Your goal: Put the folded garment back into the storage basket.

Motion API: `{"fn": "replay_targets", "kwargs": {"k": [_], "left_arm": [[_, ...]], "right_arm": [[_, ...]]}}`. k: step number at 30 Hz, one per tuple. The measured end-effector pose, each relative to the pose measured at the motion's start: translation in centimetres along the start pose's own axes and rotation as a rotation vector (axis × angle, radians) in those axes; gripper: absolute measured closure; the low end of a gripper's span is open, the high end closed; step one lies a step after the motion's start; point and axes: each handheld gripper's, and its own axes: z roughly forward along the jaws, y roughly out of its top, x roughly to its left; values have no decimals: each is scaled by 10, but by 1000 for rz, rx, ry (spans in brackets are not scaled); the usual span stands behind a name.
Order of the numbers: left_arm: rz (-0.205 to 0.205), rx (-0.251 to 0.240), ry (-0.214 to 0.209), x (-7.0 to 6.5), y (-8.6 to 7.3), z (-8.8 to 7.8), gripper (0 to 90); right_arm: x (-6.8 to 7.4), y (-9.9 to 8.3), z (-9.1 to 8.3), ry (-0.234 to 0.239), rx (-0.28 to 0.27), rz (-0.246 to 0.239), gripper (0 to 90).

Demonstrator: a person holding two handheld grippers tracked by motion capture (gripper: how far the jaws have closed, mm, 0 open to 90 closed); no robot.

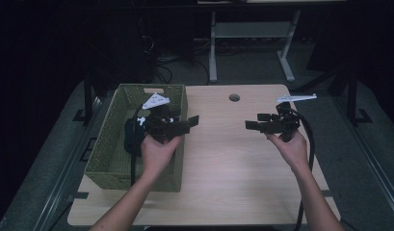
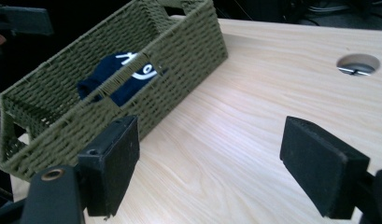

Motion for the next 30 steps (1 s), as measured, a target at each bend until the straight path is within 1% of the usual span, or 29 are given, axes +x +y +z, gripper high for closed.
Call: {"fn": "replay_targets", "kwargs": {"k": [1,2,6,7,8,9,11,12,13,14,17,20,21,22,23,24,25,27,28,29,30], "left_arm": [[-6,7,-5,-1,-1,2,228],[-5,10,-6,-2,-1,2,223],[-5,19,-17,-8,-3,6,220],[-5,19,-17,-8,-3,6,219],[-10,10,-25,-12,-5,6,216],[-13,5,-33,-14,-6,7,215],[-17,6,-39,-15,-8,8,214],[-11,22,-46,-20,-9,12,211],[-11,22,-46,-20,-9,12,210],[8,29,-51,-27,-11,17,209],[21,37,-64,-36,-15,25,208],[22,47,-87,-44,-20,33,206],[17,48,-92,-46,-22,35,206],[17,48,-92,-46,-22,35,206],[21,57,-103,-49,-24,39,206],[24,56,-107,-55,-27,44,206],[24,56,-107,-55,-27,44,206],[10,59,-125,-62,-34,53,206],[10,59,-125,-62,-34,53,206],[16,65,-138,-66,-40,59,206],[14,68,-140,-68,-42,61,206]], "right_arm": [[-1,-2,-1,-2,-3,4,197],[-3,-4,-2,-6,-3,13,195],[-9,-14,-6,-13,-15,21,196],[-9,-14,-6,-13,-15,21,196],[-13,-21,-8,-15,-28,33,197],[-14,-23,-8,-12,-32,42,197],[-19,-30,-9,-15,-36,45,196],[-21,-33,-10,-15,-36,51,196],[-21,-33,-10,-15,-36,51,196],[-24,-40,-13,-17,-39,60,195],[-28,-47,-18,-24,-42,67,195],[-34,-55,-27,-37,-50,75,195],[-36,-57,-29,-38,-53,80,195],[-37,-58,-31,-41,-53,83,196],[-39,-61,-33,-45,-51,86,196],[-41,-63,-34,-47,-53,88,196],[-42,-65,-35,-48,-53,91,197],[-45,-70,-37,-50,-49,97,197],[-47,-72,-38,-52,-45,100,197],[-49,-75,-40,-56,-41,98,197],[-50,-78,-41,-59,-34,102,197]]}}
